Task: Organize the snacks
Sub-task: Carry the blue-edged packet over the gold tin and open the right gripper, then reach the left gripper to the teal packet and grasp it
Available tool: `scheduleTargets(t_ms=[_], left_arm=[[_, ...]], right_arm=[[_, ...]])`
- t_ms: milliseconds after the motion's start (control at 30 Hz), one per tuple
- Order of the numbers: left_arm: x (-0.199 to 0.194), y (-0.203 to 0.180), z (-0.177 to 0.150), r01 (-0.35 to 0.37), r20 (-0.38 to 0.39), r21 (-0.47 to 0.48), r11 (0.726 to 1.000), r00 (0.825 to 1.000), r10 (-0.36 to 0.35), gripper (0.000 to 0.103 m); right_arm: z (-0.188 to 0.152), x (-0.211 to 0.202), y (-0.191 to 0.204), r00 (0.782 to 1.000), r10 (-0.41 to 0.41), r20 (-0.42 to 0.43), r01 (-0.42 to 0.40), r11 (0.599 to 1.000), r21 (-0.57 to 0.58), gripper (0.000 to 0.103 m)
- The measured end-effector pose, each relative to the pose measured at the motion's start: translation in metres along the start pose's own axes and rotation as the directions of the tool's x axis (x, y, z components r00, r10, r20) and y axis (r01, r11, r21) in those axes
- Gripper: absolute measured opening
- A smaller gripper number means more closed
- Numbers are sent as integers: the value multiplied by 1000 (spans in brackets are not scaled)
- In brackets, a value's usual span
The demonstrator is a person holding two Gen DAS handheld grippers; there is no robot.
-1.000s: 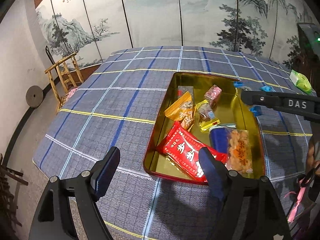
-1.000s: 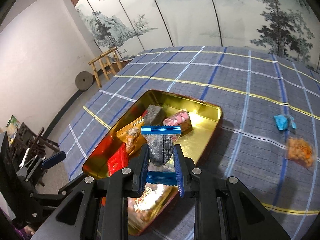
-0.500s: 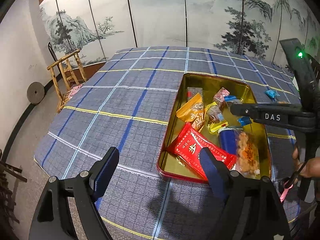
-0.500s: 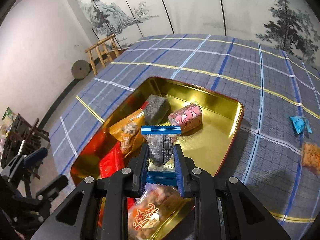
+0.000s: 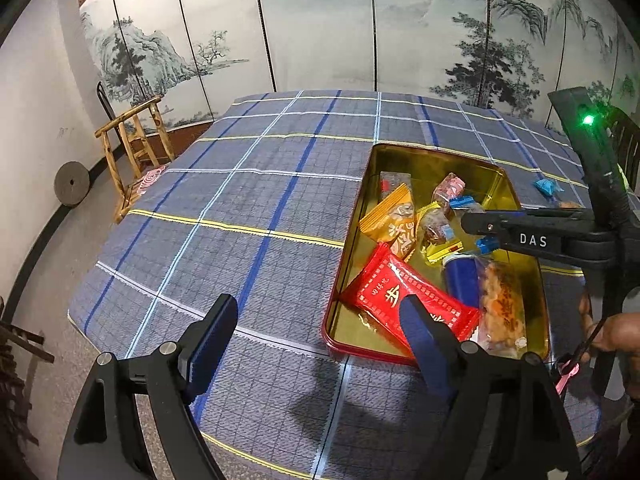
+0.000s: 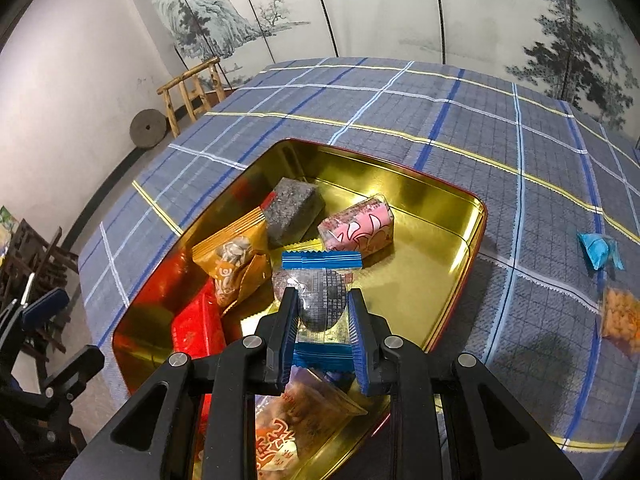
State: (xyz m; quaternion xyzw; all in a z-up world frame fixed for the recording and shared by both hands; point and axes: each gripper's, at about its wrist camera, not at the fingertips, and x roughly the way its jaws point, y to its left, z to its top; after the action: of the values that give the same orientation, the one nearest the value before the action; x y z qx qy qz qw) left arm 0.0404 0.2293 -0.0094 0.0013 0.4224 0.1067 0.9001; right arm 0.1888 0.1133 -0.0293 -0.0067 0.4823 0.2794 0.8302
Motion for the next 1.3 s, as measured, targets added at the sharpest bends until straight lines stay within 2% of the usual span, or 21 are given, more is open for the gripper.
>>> scheduleTargets(t_ms=[700,1033,1133,1167,1233,1300], left_arm=[[6,2,-4,-8,-15,-2,1000,1000,8,80],[3,-1,-4,-24,-16,10,1000,1000,25,81],[0,-4,-3,-26,-14,16,1000,1000,26,81],[0,-6,-2,-27,-14,20,999,1000,27,81],[-2,-10,-1,-31,-9,31,999,999,31,81],[-4,-15,1,-34,-5,43,999,999,34,82]], right_arm=[[-1,1,-1,1000,-24,14,24,1000,6,26],[-16,-35,-10,994,-7,108,3,999,35,27],[-30,-50,-23,991,-21,134,13,998,56,34],[-36,-57,-29,989,-34,141,25,997,68,40],[-50,-73,-47,985,-59,159,43,993,106,41],[-62,-90,-64,980,-52,194,23,988,150,45]])
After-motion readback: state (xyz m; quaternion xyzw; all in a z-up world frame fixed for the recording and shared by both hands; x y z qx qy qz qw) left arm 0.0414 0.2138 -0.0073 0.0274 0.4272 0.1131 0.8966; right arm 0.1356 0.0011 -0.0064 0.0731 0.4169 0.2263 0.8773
